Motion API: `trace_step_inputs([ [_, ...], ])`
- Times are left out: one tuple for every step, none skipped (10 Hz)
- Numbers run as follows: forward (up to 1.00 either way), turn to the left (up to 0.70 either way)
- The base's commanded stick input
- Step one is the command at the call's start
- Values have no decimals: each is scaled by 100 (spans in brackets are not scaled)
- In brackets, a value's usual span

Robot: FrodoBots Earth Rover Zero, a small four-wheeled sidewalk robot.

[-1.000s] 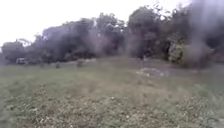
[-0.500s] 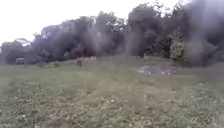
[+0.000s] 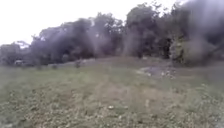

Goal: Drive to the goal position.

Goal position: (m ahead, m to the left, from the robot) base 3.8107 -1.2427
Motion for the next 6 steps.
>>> trace_step_inputs([
  [45,0],
  [45,0],
  [45,0],
  [45,0],
  [45,0],
  [45,0],
])
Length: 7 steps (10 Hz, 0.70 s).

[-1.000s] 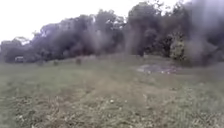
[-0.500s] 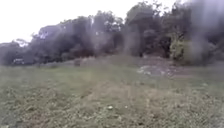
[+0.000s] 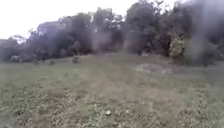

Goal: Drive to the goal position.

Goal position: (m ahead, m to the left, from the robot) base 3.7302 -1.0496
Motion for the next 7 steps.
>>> trace_step_inputs([
  [45,0],
  [45,0],
  [45,0],
  [45,0],
  [45,0],
  [45,0],
  [45,0],
])
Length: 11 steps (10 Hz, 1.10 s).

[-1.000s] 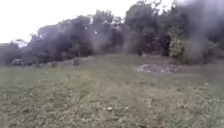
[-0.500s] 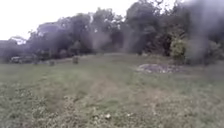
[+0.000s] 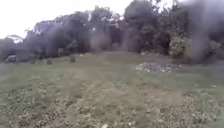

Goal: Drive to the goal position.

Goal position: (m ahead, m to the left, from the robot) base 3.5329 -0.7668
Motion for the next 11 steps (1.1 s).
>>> trace_step_inputs([
  [45,0],
  [45,0],
  [45,0],
  [45,0],
  [45,0],
  [45,0],
  [45,0],
  [45,0],
  [45,0],
  [45,0],
  [45,0],
])
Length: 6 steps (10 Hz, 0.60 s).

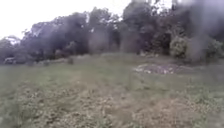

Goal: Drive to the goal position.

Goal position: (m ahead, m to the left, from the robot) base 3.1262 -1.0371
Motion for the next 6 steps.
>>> trace_step_inputs([
  [45,0],
  [45,0],
  [45,0],
  [45,0],
  [45,0],
  [45,11],
])
